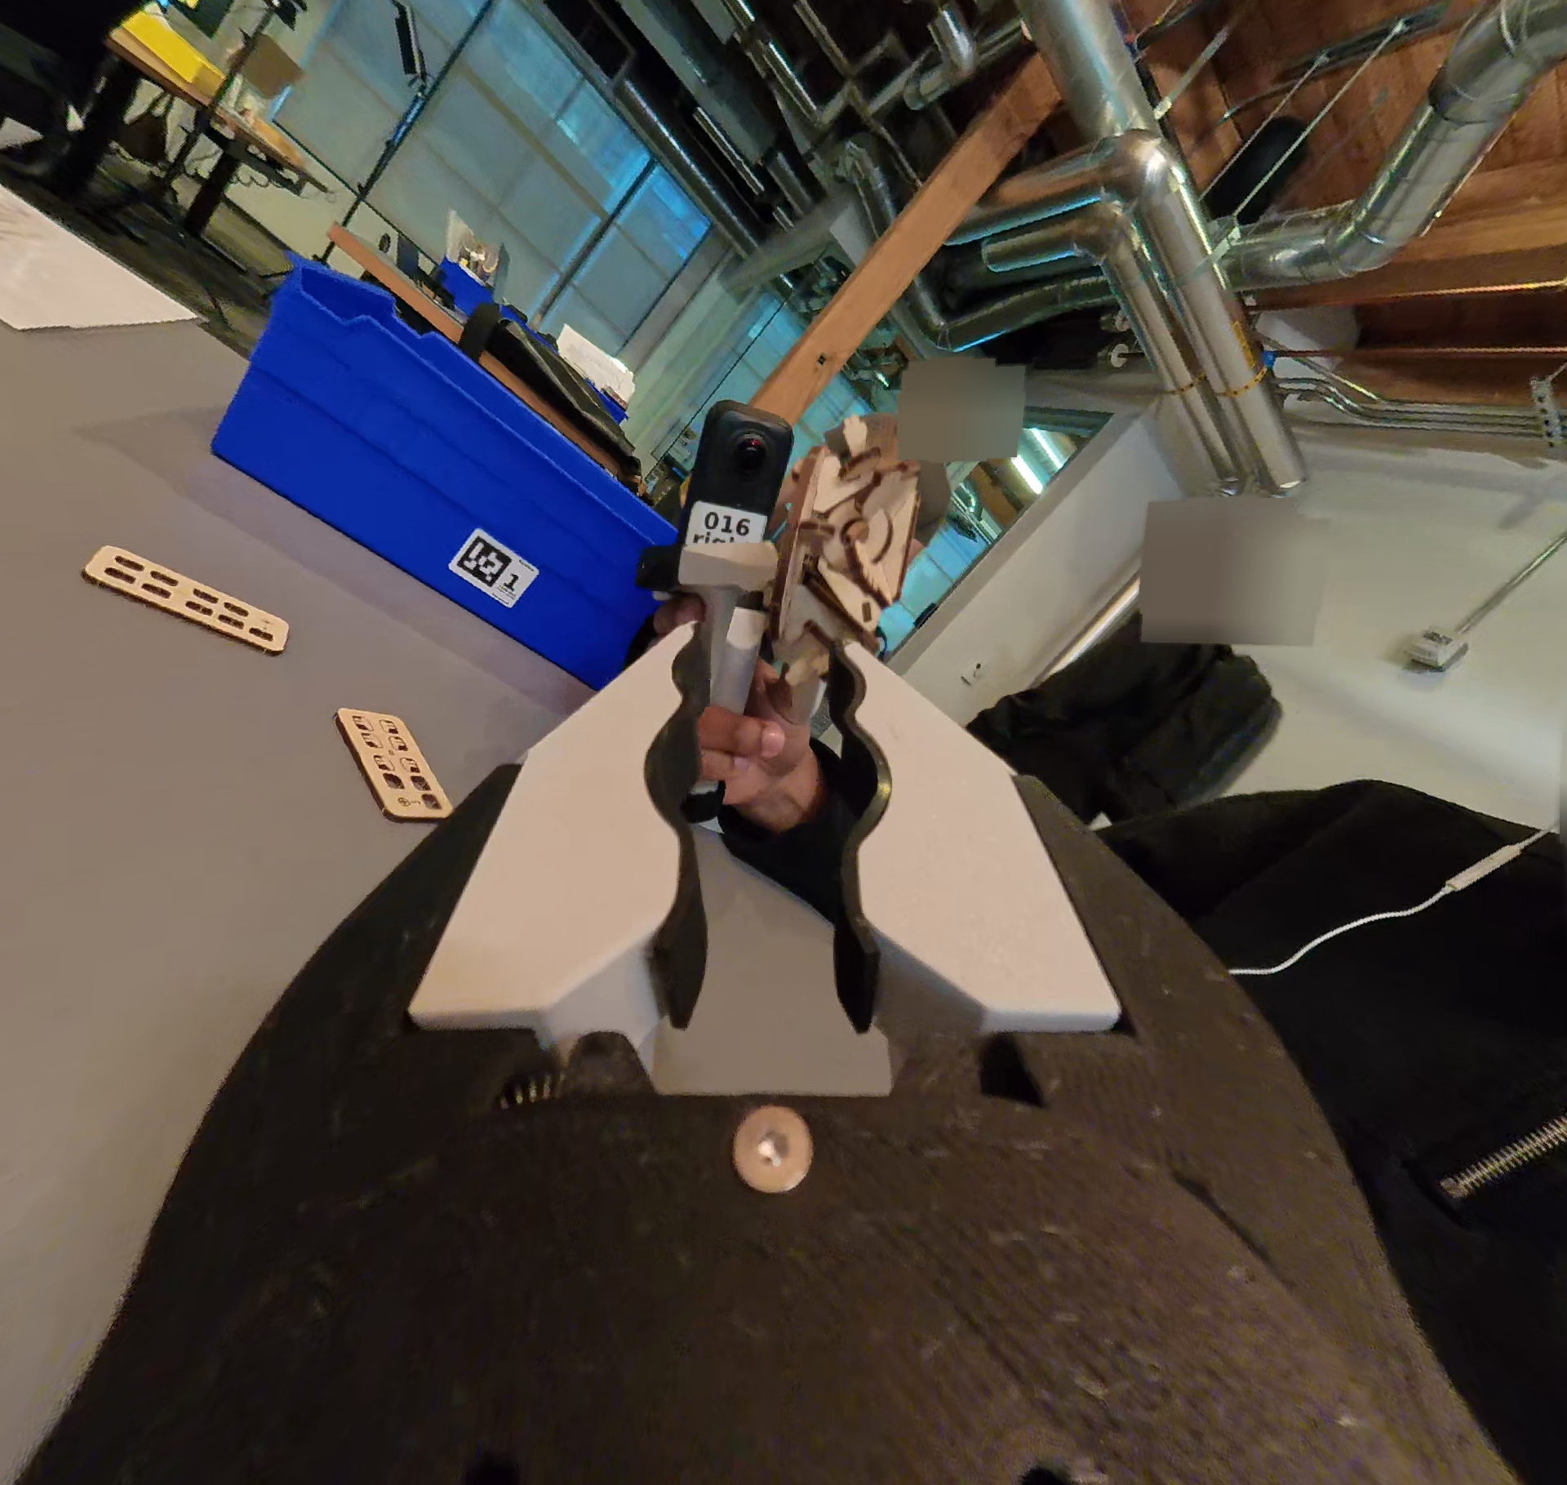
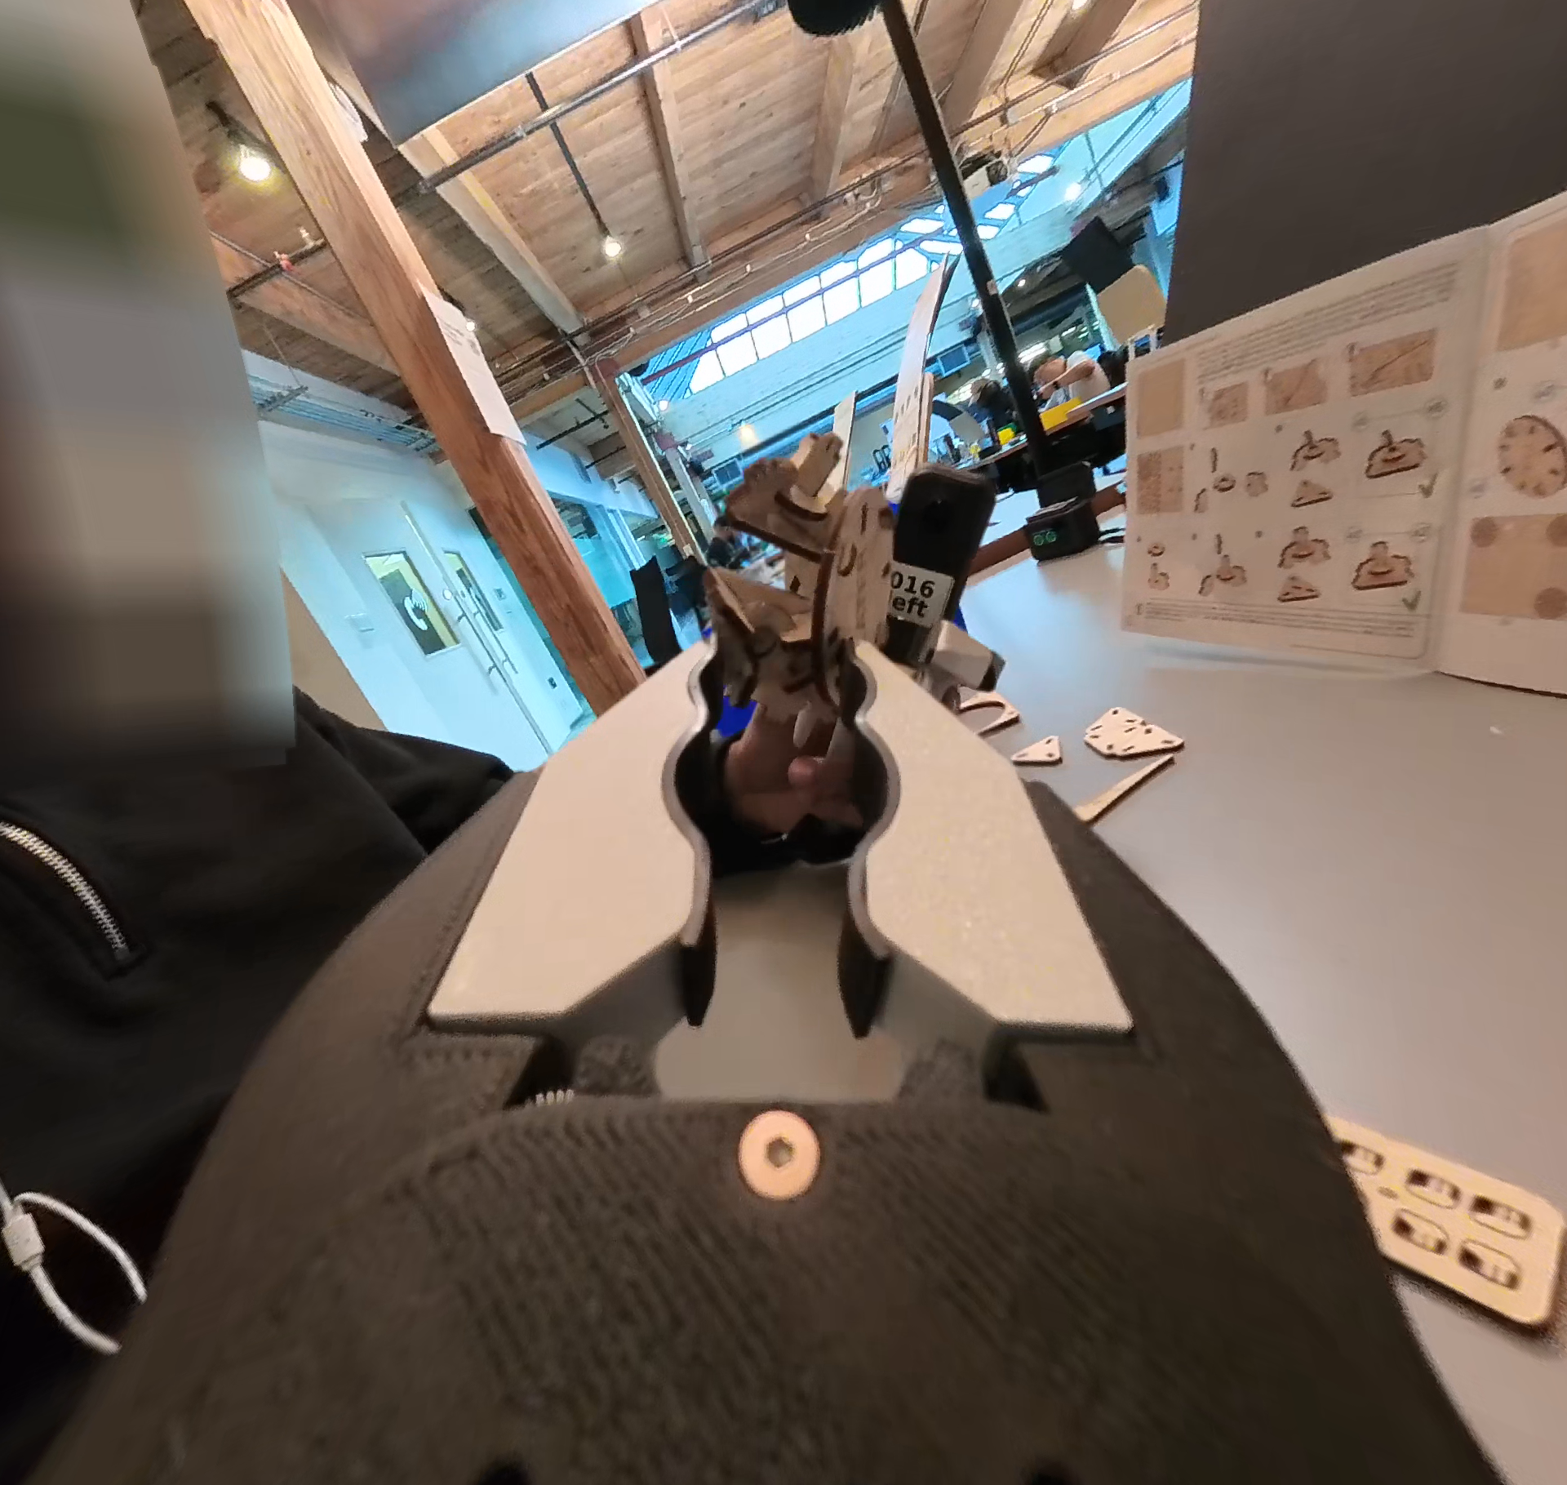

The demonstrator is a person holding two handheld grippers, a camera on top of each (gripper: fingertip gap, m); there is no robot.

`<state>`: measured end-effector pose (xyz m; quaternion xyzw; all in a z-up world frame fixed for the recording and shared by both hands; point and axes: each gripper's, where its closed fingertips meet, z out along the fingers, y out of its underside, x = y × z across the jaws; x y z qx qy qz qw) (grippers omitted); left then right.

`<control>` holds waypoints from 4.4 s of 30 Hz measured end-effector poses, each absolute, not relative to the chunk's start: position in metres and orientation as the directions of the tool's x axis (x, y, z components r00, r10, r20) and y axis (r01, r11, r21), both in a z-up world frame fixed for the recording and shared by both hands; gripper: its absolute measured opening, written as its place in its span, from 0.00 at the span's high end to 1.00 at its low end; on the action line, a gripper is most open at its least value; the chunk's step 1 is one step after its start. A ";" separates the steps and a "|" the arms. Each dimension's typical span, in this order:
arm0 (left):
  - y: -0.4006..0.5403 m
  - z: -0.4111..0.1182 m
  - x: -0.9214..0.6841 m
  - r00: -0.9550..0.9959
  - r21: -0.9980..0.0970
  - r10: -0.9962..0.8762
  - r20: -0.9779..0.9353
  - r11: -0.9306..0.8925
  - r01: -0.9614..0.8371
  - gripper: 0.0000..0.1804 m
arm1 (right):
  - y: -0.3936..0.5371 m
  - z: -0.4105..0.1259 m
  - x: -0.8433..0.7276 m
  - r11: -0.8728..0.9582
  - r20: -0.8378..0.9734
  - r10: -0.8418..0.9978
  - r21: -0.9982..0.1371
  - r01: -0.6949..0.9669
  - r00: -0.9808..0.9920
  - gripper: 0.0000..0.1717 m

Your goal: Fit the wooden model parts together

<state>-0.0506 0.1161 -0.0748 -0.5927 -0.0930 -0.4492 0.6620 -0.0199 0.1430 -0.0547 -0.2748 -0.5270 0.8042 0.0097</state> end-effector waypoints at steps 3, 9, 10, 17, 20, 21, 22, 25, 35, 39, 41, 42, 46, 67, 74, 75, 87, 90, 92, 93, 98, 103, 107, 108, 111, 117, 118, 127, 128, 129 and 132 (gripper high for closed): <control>0.116 -0.078 -0.043 0.567 -0.713 -0.508 0.648 -0.141 0.687 0.87 | 0.148 -0.052 -0.021 -0.472 -0.442 0.305 -0.840 0.269 -0.844 0.86; 0.118 -0.073 -0.028 0.658 -0.802 -0.513 0.551 -0.109 0.587 0.81 | 0.145 -0.051 -0.018 -0.484 -0.457 0.268 -0.825 0.292 -0.848 0.86; 0.118 -0.074 -0.027 0.685 -0.820 -0.497 0.532 -0.100 0.564 0.81 | 0.144 -0.051 -0.018 -0.485 -0.462 0.260 -0.822 0.299 -0.848 0.86; 0.119 -0.070 -0.029 0.753 -0.860 -0.460 0.470 -0.049 0.507 0.81 | 0.135 -0.056 -0.019 -0.473 -0.483 0.231 -0.814 0.336 -0.845 0.86; 0.118 -0.070 -0.027 0.751 -0.863 -0.469 0.465 -0.052 0.502 0.82 | 0.134 -0.056 -0.019 -0.481 -0.491 0.219 -0.806 0.345 -0.843 0.86; 0.118 -0.070 -0.026 0.752 -0.867 -0.474 0.458 -0.053 0.495 0.84 | 0.135 -0.056 -0.019 -0.481 -0.494 0.220 -0.805 0.347 -0.841 0.86; 0.118 -0.070 -0.025 0.756 -0.871 -0.473 0.453 -0.053 0.488 0.85 | 0.135 -0.057 -0.020 -0.479 -0.494 0.224 -0.806 0.346 -0.840 0.86; 0.118 -0.072 -0.026 0.780 -0.888 -0.455 0.429 -0.053 0.457 0.85 | 0.134 -0.058 -0.020 -0.471 -0.488 0.237 -0.814 0.340 -0.840 0.86; 0.117 -0.074 -0.028 0.791 -0.894 -0.442 0.423 -0.061 0.444 0.85 | 0.133 -0.062 -0.022 -0.459 -0.498 0.246 -0.815 0.353 -0.832 0.86; 0.114 -0.071 -0.028 0.776 -0.888 -0.463 0.429 -0.058 0.457 0.86 | 0.131 -0.061 -0.021 -0.451 -0.492 0.241 -0.820 0.352 -0.837 0.86; 0.114 -0.071 -0.028 0.778 -0.890 -0.463 0.425 -0.057 0.452 0.86 | 0.130 -0.061 -0.021 -0.453 -0.496 0.235 -0.817 0.357 -0.836 0.86; 0.113 -0.071 -0.028 0.780 -0.892 -0.462 0.421 -0.058 0.448 0.86 | 0.130 -0.061 -0.021 -0.455 -0.498 0.232 -0.815 0.359 -0.836 0.86; 0.112 -0.070 -0.027 0.777 -0.893 -0.471 0.419 -0.059 0.446 0.86 | 0.128 -0.061 -0.020 -0.452 -0.495 0.225 -0.816 0.360 -0.839 0.86; 0.112 -0.084 -0.037 0.831 -0.924 -0.408 0.377 -0.098 0.371 0.88 | 0.137 -0.077 -0.032 -0.394 -0.501 0.377 -0.848 0.355 -0.779 0.84; 0.110 -0.099 -0.038 0.839 -0.925 -0.391 0.377 -0.197 0.324 0.88 | 0.132 -0.088 -0.031 -0.254 -0.381 0.483 -0.923 0.291 -0.789 0.86; 0.110 -0.102 -0.039 0.849 -0.929 -0.381 0.365 -0.212 0.304 0.89 | 0.132 -0.093 -0.032 -0.209 -0.351 0.509 -0.936 0.283 -0.786 0.86; 0.111 -0.149 -0.049 0.932 -0.910 -0.274 0.238 -0.398 0.116 0.89 | 0.133 -0.148 -0.038 0.183 -0.119 0.656 -0.933 0.310 -0.745 0.94; 0.111 -0.149 -0.049 0.931 -0.909 -0.277 0.238 -0.402 0.113 0.89 | 0.133 -0.150 -0.037 0.194 -0.117 0.656 -0.929 0.316 -0.745 0.94; 0.111 -0.150 -0.047 0.932 -0.908 -0.280 0.231 -0.407 0.103 0.89 | 0.137 -0.152 -0.038 0.197 -0.117 0.666 -0.925 0.325 -0.737 0.91; 0.112 -0.151 -0.047 0.933 -0.906 -0.278 0.226 -0.411 0.097 0.89 | 0.139 -0.154 -0.038 0.202 -0.120 0.676 -0.919 0.339 -0.727 0.89; 0.112 -0.154 -0.045 0.937 -0.902 -0.282 0.208 -0.425 0.073 0.89 | 0.146 -0.160 -0.041 0.215 -0.125 0.698 -0.903 0.373 -0.705 0.78; 0.112 -0.152 -0.047 0.936 -0.906 -0.277 0.216 -0.415 0.087 0.89 | 0.144 -0.156 -0.036 0.207 -0.131 0.676 -0.910 0.359 -0.725 0.72; 0.111 -0.149 -0.046 0.932 -0.912 -0.287 0.222 -0.400 0.094 0.89 | 0.145 -0.155 -0.036 0.215 -0.117 0.671 -0.914 0.344 -0.732 0.73; 0.111 -0.149 -0.045 0.929 -0.912 -0.295 0.224 -0.399 0.093 0.89 | 0.144 -0.154 -0.035 0.222 -0.104 0.663 -0.918 0.328 -0.741 0.72; 0.110 -0.149 -0.040 0.921 -0.911 -0.318 0.225 -0.403 0.084 0.89 | 0.141 -0.148 -0.032 0.260 -0.017 0.624 -0.938 0.228 -0.781 0.71; 0.109 -0.149 -0.035 0.915 -0.916 -0.351 0.196 -0.399 0.043 0.89 | 0.146 -0.147 -0.028 0.378 0.200 0.595 -0.924 0.051 -0.779 0.77; 0.109 -0.149 -0.034 0.914 -0.917 -0.357 0.191 -0.397 0.037 0.89 | 0.144 -0.147 -0.027 0.384 0.206 0.587 -0.922 0.045 -0.783 0.78; 0.108 -0.155 -0.039 0.929 -0.907 -0.340 0.144 -0.420 -0.013 0.89 | 0.138 -0.153 -0.030 0.430 0.233 0.565 -0.902 0.042 -0.792 0.82; 0.108 -0.158 -0.041 0.935 -0.903 -0.330 0.130 -0.430 -0.026 0.89 | 0.138 -0.155 -0.031 0.438 0.237 0.567 -0.898 0.045 -0.789 0.82; 0.108 -0.160 -0.043 0.941 -0.897 -0.318 0.113 -0.440 -0.041 0.89 | 0.139 -0.156 -0.032 0.447 0.241 0.570 -0.893 0.051 -0.785 0.83; 0.108 -0.168 -0.048 0.953 -0.876 -0.295 0.076 -0.476 -0.077 0.96 | 0.140 -0.161 -0.037 0.466 0.245 0.584 -0.882 0.072 -0.774 0.84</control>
